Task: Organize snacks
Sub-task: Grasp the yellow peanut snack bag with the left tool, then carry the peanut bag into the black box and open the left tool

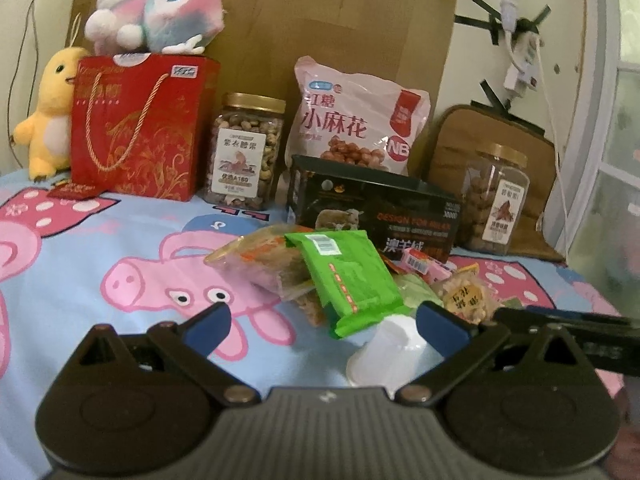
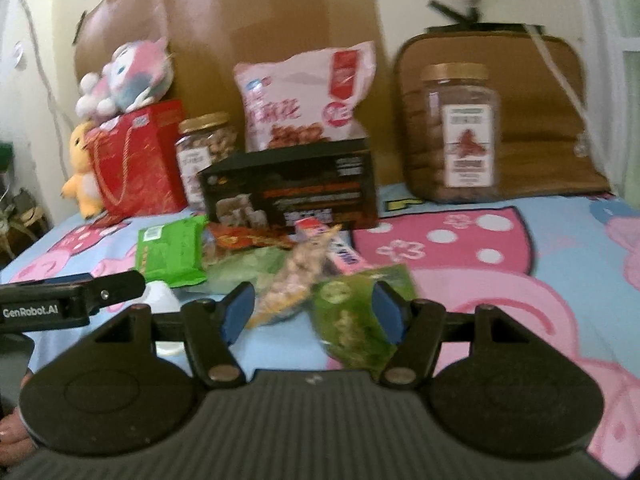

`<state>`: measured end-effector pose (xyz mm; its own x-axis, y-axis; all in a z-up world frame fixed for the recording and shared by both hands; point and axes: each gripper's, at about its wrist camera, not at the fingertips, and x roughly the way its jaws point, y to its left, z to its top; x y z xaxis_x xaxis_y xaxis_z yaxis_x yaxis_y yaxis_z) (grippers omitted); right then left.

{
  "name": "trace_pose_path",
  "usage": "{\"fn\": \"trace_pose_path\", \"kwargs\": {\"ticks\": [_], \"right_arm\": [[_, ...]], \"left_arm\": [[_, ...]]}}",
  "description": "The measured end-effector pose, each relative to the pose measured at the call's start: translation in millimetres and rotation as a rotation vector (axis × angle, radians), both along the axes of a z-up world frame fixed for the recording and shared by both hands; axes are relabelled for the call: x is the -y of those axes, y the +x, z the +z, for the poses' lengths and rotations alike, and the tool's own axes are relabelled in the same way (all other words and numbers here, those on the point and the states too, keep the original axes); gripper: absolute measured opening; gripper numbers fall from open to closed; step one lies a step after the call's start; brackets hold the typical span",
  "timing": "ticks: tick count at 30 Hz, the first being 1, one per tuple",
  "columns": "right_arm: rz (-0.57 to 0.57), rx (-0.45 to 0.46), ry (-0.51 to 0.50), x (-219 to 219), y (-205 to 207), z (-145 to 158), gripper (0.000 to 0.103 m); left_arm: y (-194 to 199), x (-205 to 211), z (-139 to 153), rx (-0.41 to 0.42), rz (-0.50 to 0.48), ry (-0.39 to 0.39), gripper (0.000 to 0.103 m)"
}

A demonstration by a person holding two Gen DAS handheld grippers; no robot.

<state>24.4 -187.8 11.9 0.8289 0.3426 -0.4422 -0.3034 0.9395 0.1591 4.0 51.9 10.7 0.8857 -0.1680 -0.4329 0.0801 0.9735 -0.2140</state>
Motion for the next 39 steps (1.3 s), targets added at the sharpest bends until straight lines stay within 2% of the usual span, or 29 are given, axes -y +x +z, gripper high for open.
{"fn": "trace_pose_path", "kwargs": {"ticks": [4,6,10,13,15,17,20,22,24,28,29,31,33,34,35,37,39], "right_arm": [[0.032,-0.065,-0.040,-16.1,21.7,-5.8,0.032],[0.035,-0.086,-0.005,-12.3,23.8,-6.7,0.023],[0.068,-0.079,0.035,4.0,-0.3,0.7,0.019],[0.213,-0.126,0.139,24.6,-18.6,2.8,0.018],[0.294,-0.158,0.202,38.2,-34.8,-0.1,0.018],[0.298,-0.160,0.159,41.8,-49.5,-5.9,0.021],[0.240,-0.143,0.102,45.8,-58.3,-12.6,0.027],[0.243,-0.134,0.112,48.2,-61.0,-12.8,0.033],[0.262,-0.119,0.094,46.9,-64.7,-11.8,0.047],[0.298,-0.094,-0.008,37.1,-67.3,-16.9,0.051],[0.304,-0.090,-0.037,33.2,-68.3,-19.0,0.051],[0.309,-0.070,-0.090,25.9,-67.2,-22.6,0.051],[0.328,-0.040,-0.129,18.4,-66.9,-24.6,0.048],[0.338,-0.027,-0.149,13.9,-65.3,-24.8,0.043],[0.344,-0.016,-0.161,10.6,-65.5,-24.0,0.027],[0.378,-0.005,-0.147,6.7,-64.5,-19.1,0.024],[0.396,0.049,-0.158,2.1,-67.4,-11.0,0.023]], "left_arm": [[2.0,-5.7,-0.7,-0.009,0.005,-0.033,0.100],[1.8,-6.5,-0.7,-0.008,0.000,-0.039,0.099],[-2.7,-8.4,1.7,0.018,-0.037,-0.059,0.099],[-8.2,-5.5,6.7,0.016,-0.135,-0.090,0.099],[-11.1,3.9,12.7,-0.001,-0.228,-0.110,0.099],[-13.2,17.4,18.0,-0.019,-0.299,-0.101,0.098],[-13.1,36.4,20.4,-0.082,-0.391,-0.092,0.096],[-11.5,47.3,19.7,-0.129,-0.428,-0.073,0.096],[-8.7,56.1,16.3,-0.183,-0.456,-0.066,0.096],[5.1,66.8,0.8,-0.312,-0.486,-0.102,0.096],[9.8,69.0,-5.0,-0.346,-0.485,-0.113,0.091],[9.2,71.5,-8.4,-0.323,-0.493,-0.109,0.076],[11.5,76.8,-10.0,-0.333,-0.520,-0.114,0.054],[11.3,77.7,-9.6,-0.338,-0.521,-0.120,0.054],[10.5,78.2,-8.0,-0.333,-0.521,-0.117,0.054],[9.9,76.9,-1.1,-0.314,-0.517,-0.118,0.054],[8.9,69.4,12.5,-0.270,-0.515,-0.137,0.054]]}}
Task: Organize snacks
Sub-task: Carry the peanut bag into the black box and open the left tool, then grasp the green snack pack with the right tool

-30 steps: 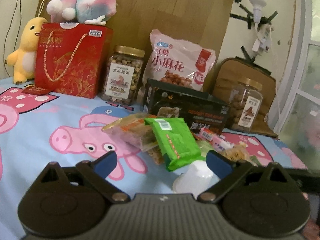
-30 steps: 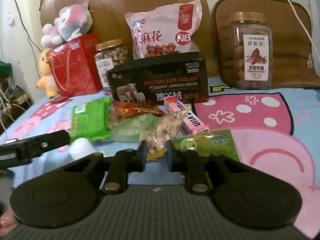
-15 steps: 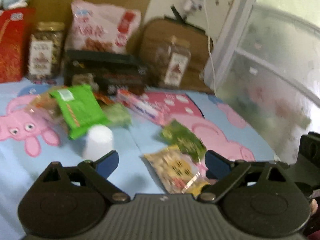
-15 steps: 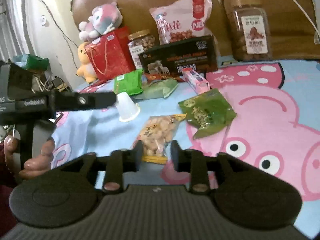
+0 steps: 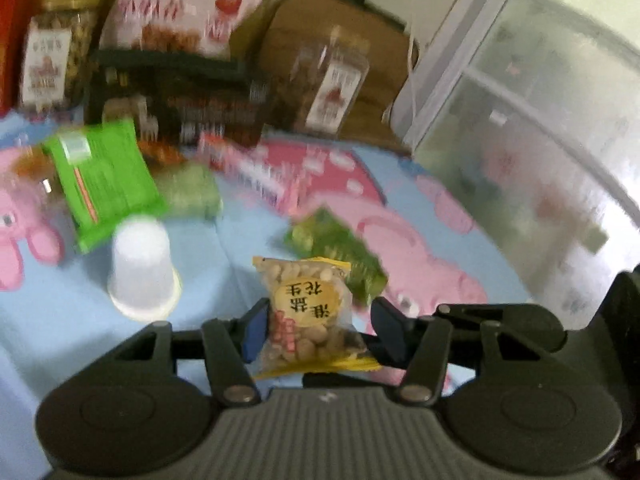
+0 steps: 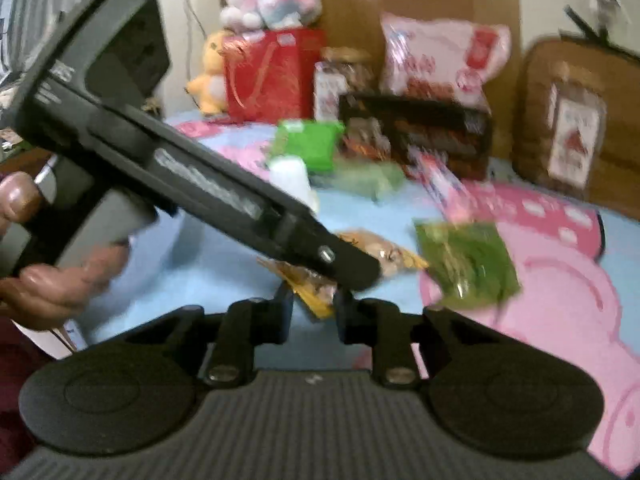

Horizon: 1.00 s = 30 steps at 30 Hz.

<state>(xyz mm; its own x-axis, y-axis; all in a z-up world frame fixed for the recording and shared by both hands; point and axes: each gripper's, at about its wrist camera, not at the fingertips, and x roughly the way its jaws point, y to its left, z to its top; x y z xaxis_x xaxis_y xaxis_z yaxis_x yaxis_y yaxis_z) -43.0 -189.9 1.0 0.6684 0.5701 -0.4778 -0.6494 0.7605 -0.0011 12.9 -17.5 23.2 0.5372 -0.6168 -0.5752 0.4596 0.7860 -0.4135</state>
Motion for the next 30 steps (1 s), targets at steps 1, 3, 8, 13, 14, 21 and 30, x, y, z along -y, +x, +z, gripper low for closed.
{"fn": "trace_pose_path", "kwargs": {"ticks": [1,3,8,13,14,21,30], "right_arm": [[0.005,0.035,0.005,-0.8,-0.5,5.5,0.023],[0.006,0.087,0.022,-1.8,2.6,16.7,0.023],[-0.017,0.218,0.040,-17.7,37.8,43.0,0.023],[-0.038,0.270,0.043,-44.5,97.5,60.1,0.023],[-0.043,0.259,0.052,-49.6,114.2,64.3,0.023],[-0.076,0.128,0.071,-77.0,210.3,65.6,0.028],[-0.143,0.052,0.191,-28.0,180.0,65.1,0.034]], "left_arm": [[1.0,-4.3,7.9,0.019,0.006,-0.013,0.054],[6.5,-11.8,24.0,0.072,0.024,-0.030,0.054],[49.7,-18.9,53.7,0.177,0.087,-0.019,0.054],[116.4,-25.5,68.3,0.222,0.181,-0.009,0.054],[130.5,-27.8,69.3,0.219,0.202,-0.010,0.054],[207.8,-45.1,54.1,0.141,0.343,0.033,0.065],[116.8,-114.5,61.1,0.199,0.433,-0.118,0.074]]}}
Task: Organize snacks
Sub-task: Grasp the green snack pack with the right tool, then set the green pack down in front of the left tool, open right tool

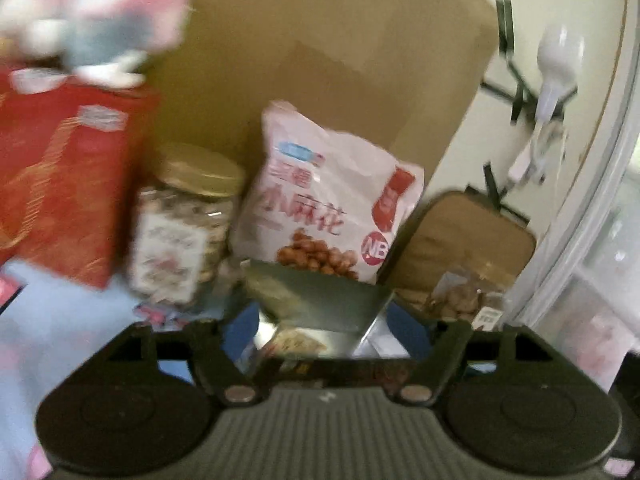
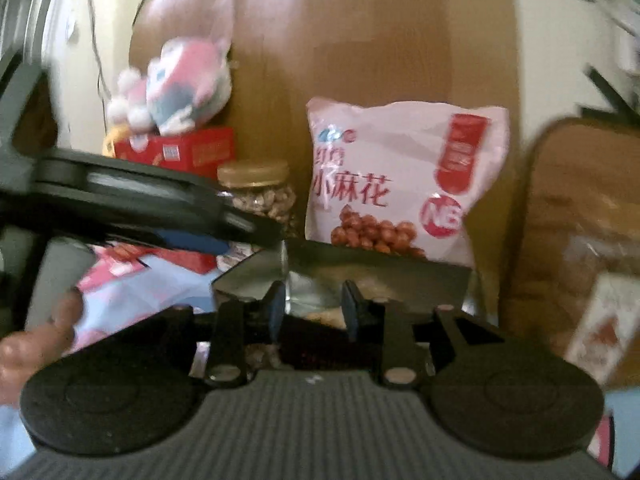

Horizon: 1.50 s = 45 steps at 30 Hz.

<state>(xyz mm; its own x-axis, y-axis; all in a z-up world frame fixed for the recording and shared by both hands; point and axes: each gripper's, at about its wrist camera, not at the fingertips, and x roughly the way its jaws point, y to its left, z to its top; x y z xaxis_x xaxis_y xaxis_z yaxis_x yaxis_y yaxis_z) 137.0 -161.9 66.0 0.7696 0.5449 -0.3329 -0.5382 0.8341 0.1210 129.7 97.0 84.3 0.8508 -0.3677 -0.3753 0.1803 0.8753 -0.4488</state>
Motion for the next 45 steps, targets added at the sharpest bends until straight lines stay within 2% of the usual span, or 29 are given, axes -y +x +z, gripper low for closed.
{"fn": "trace_pose_path", "kwargs": {"ticks": [5,7,11,15,20,22,24,26,27,32,34,36,38,42,45], "right_arm": [[0.053,-0.090,0.115,23.0,-54.8,-21.0,0.034],[0.088,-0.102,0.101,18.7,-76.7,-30.9,0.034],[0.135,-0.113,0.072,3.2,-111.3,-45.8,0.041],[0.161,-0.111,0.025,-16.1,-115.8,-43.7,0.043],[0.128,-0.081,0.006,-30.0,-94.9,-28.8,0.045],[0.078,-0.111,-0.006,-35.5,-79.4,-27.1,0.051],[0.050,-0.143,-0.007,-42.1,-69.6,-28.9,0.071],[0.039,-0.152,-0.024,-51.7,-67.8,-31.6,0.080],[0.042,-0.149,-0.042,-56.7,-68.2,-32.8,0.081],[0.046,-0.165,-0.148,-81.2,-62.6,-44.1,0.079],[0.041,-0.168,-0.170,-84.4,-58.2,-45.4,0.062],[0.049,-0.170,-0.154,-83.8,-57.6,-40.2,0.058],[0.071,-0.126,-0.126,-82.1,-65.1,-30.8,0.057],[0.185,0.047,-0.127,-84.5,-101.7,-9.9,0.057],[0.334,0.073,-0.181,-89.4,-123.7,-10.4,0.058]], "left_arm": [[-63.4,-31.1,-25.2,-0.055,0.048,-0.047,0.074],[-84.4,-34.2,-37.5,-0.080,0.046,-0.029,0.074],[-107.9,-32.1,-59.5,-0.121,0.023,-0.015,0.074],[-111.9,-34.7,-76.6,-0.183,0.018,-0.064,0.074],[-121.6,-39.7,-79.1,-0.171,0.010,-0.076,0.074],[-126.3,-42.3,-79.1,-0.163,0.010,-0.077,0.074],[-131.1,-45.4,-80.4,-0.157,0.014,-0.069,0.074],[-135.0,-47.4,-83.6,-0.159,0.022,-0.048,0.074],[-136.7,-48.2,-85.4,-0.162,0.024,-0.041,0.074],[-146.8,-52.4,-92.7,-0.143,0.015,-0.031,0.074],[-148.7,-53.4,-92.6,-0.134,0.010,-0.035,0.074],[-150.0,-55.9,-91.5,-0.125,0.003,-0.052,0.074],[-153.3,-59.1,-88.8,-0.106,0.008,-0.066,0.076],[-164.6,-75.4,-79.7,-0.065,0.046,-0.110,0.077],[-176.0,-92.1,-71.8,-0.043,0.096,-0.136,0.078]]}}
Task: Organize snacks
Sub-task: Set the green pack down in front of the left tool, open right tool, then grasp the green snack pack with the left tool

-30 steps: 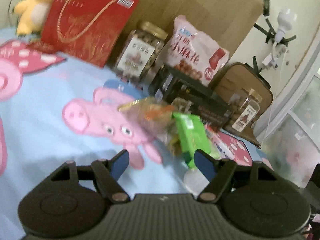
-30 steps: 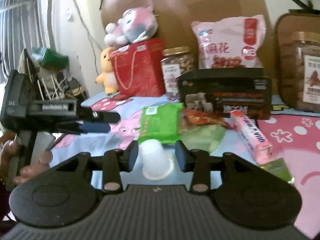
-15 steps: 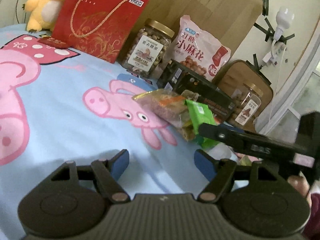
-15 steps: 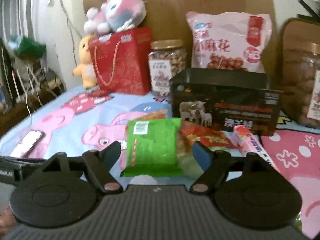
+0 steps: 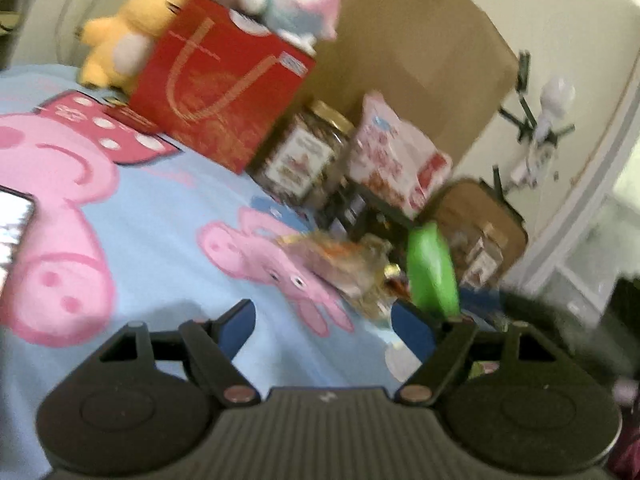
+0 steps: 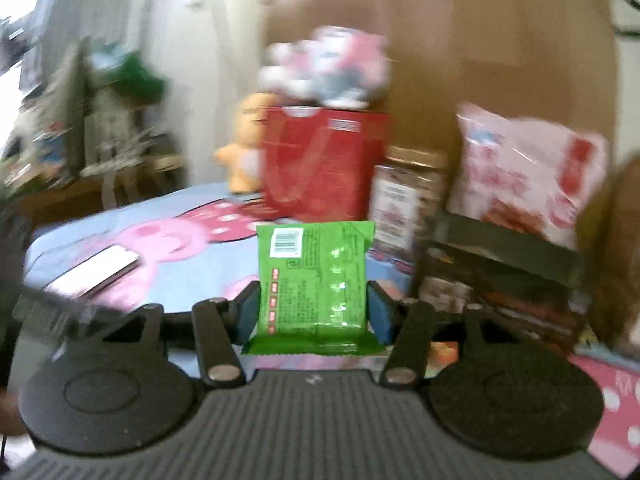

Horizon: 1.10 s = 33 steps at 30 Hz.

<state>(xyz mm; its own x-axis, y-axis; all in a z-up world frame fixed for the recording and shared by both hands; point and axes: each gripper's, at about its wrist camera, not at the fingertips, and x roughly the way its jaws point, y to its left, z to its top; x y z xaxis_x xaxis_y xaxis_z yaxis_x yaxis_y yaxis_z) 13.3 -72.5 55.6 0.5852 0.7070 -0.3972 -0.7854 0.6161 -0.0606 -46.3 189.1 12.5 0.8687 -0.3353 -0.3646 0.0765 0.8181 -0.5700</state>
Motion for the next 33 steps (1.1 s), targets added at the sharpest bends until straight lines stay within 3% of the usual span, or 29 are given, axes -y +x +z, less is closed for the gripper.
{"fn": "trace_pose_path", "kwargs": {"ticks": [4,7,11,15,25,33], "right_arm": [[0.232,-0.018,-0.111,-8.7,-29.0,-18.3,0.057],[0.311,-0.033,-0.185,-18.9,-38.6,-30.1,0.057],[0.238,-0.013,-0.234,-20.0,-37.2,-41.5,0.063],[0.146,-0.048,-0.171,1.5,-33.4,-37.2,0.076],[0.076,-0.205,-0.068,24.8,-32.8,-50.9,0.077],[0.115,-0.198,-0.086,11.8,-37.6,-55.0,0.076]], "left_arm": [[-7.6,-6.5,1.8,-0.015,0.005,0.013,0.078],[-10.6,1.9,-2.2,-0.028,-0.028,0.029,0.079],[-12.1,13.3,-8.4,-0.048,-0.060,0.060,0.079],[-9.2,15.1,-14.1,-0.073,-0.075,0.051,0.080],[-3.3,24.6,-17.9,-0.102,-0.096,0.052,0.084],[-3.6,26.0,-17.4,-0.110,-0.093,0.056,0.085]]}}
